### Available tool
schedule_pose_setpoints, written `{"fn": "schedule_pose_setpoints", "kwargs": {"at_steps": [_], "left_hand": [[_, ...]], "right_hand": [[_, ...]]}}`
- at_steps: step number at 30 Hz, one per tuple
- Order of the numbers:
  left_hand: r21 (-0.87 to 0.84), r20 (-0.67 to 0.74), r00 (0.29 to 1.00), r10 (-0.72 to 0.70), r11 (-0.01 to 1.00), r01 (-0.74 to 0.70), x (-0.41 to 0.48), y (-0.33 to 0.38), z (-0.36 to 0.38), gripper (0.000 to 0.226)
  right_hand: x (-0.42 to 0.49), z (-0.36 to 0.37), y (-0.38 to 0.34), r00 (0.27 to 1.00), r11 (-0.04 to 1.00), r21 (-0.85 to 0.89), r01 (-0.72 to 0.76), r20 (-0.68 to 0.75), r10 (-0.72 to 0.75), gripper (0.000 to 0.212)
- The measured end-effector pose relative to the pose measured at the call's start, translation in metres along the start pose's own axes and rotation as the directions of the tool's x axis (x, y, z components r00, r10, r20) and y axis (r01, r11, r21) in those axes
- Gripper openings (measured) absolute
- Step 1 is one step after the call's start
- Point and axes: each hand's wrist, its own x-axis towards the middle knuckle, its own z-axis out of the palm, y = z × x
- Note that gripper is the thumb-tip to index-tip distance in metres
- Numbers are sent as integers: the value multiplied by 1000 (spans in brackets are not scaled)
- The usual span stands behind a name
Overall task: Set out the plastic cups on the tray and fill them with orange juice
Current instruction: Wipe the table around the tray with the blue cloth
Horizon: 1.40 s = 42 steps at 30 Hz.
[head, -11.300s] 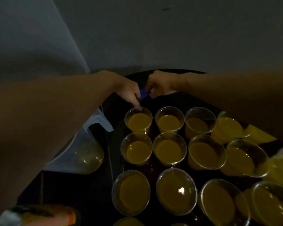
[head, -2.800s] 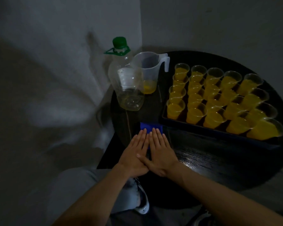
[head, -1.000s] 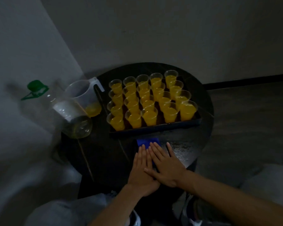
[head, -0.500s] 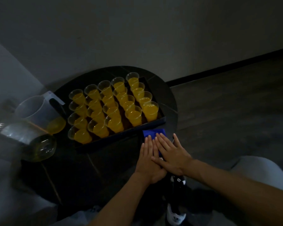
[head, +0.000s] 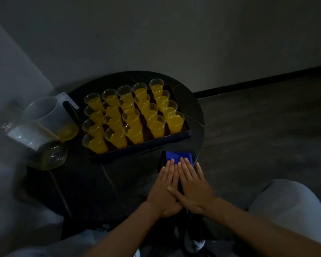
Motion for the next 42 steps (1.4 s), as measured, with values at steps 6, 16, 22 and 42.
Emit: {"fn": "schedule_pose_setpoints", "kwargs": {"at_steps": [6, 16, 22, 42], "left_hand": [[32, -124, 991, 41, 999, -37, -42, -21, 14, 107], [11, -124, 990, -71, 997, 73, -111, -54, 25, 98], [-31, -152, 975, -160, 987, 157, -152, -74, 26, 101], [98, -126, 928, -351, 926, 364, -241, -178, 10, 110]], "right_hand": [[-11, 24, -41, 995, 1000, -4, 18, -99, -18, 94], [-13, 45, -111, 992, 992, -70, 105, -61, -109, 94], [-9, 58, -153, 982, 980, -89, 179, -44, -184, 95], [49, 75, -282, 913, 922, -86, 377, 203, -354, 101]]}}
